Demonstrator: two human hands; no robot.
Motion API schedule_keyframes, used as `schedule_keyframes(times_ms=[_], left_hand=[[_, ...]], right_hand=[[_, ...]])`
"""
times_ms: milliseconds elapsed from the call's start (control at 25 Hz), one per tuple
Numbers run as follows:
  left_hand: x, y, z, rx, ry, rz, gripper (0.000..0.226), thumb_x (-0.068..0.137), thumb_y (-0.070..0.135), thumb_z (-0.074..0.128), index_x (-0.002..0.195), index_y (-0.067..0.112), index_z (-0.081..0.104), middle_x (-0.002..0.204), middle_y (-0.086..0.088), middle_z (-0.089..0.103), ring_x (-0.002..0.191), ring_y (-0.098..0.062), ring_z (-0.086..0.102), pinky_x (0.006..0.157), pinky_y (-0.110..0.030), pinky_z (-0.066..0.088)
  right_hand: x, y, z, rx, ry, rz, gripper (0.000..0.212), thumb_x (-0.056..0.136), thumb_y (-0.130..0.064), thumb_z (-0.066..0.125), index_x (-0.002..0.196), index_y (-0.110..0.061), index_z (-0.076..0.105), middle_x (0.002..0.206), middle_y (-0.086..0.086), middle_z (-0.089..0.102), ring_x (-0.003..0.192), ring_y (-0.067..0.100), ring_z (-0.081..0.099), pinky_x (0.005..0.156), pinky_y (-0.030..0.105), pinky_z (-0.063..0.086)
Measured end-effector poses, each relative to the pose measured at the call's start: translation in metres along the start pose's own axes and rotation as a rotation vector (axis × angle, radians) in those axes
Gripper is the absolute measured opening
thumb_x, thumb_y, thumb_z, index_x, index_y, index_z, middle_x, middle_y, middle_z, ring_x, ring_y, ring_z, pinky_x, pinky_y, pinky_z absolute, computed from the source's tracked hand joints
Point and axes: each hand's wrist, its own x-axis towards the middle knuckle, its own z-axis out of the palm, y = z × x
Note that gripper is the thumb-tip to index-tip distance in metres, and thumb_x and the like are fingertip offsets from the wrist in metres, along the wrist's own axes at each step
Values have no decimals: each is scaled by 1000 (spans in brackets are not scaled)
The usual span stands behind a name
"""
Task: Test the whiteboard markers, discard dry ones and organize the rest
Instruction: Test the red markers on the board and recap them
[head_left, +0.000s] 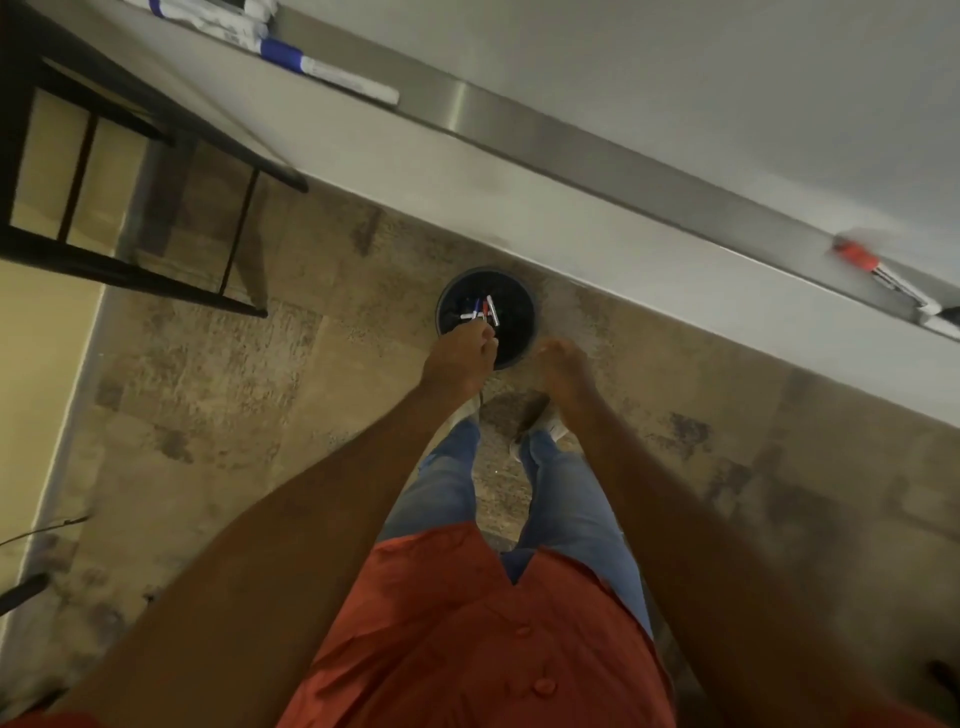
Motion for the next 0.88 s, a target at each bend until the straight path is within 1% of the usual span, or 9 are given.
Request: schedule_keyframes(times_ms=[80,160,280,360,480,560,640,760,880], left_hand=[[-1,26,1,45,43,137,22,104,25,49,109,9,65,106,-13,68,98,-32,64,83,-49,54],[-2,62,4,97,85,275,24,103,27,51,115,12,64,112,-10,67,102,-29,63,86,-48,54],[-4,122,12,149,180,481,24,101,25,53,119,13,63,118,-9,65,107,-29,61,89,-44,51],[-4,163,22,163,267,647,22,99,20,54,118,12,63,119,-8,64,107,-29,59,90,-43,49],[2,207,46,215,323,738,23,97,19,58,118,12,64,123,-6,64,113,-28,57,93,-43,49],[8,227,71,271,334,768,24,95,18,60,118,12,66,126,-8,64,116,-29,58,95,-45,49],[12,237,90,324,339,772,27,94,19,60,119,12,66,131,-8,61,120,-30,57,99,-46,47],[15,243,110,390,366,731,31,94,21,60,124,16,63,139,-6,55,124,-29,52,104,-46,41],[13,246,119,406,392,669,34,93,23,61,127,18,61,142,-4,52,128,-28,48,107,-47,39]], right_hand=[[-16,-11,-21,79,94,-73,19,98,-11,51,94,-21,66,85,-6,61,76,8,58,67,24,49],[-29,-20,-54,183,200,-131,21,99,-9,51,99,-22,67,87,-13,60,75,1,55,61,15,46],[-44,-20,-112,268,363,-237,27,98,-8,51,116,-17,69,105,-10,67,89,4,62,68,11,47],[-46,-10,-156,251,511,-338,26,100,-8,52,116,-18,69,112,-10,67,98,2,62,77,9,48],[-42,-1,-218,161,673,-440,23,102,-11,52,118,-20,66,120,-8,62,103,5,60,79,3,46],[-31,11,-261,63,773,-502,23,101,-12,52,118,-21,64,119,-7,60,104,8,60,82,15,52],[-17,20,-294,-110,836,-567,22,100,-16,55,121,-19,62,120,-2,61,108,15,58,87,26,52],[4,27,-327,-342,807,-577,23,101,-17,57,123,-13,64,122,4,63,115,24,54,93,22,39],[17,29,-338,-491,796,-619,22,99,-14,60,120,-13,67,118,6,67,109,29,55,93,35,47]])
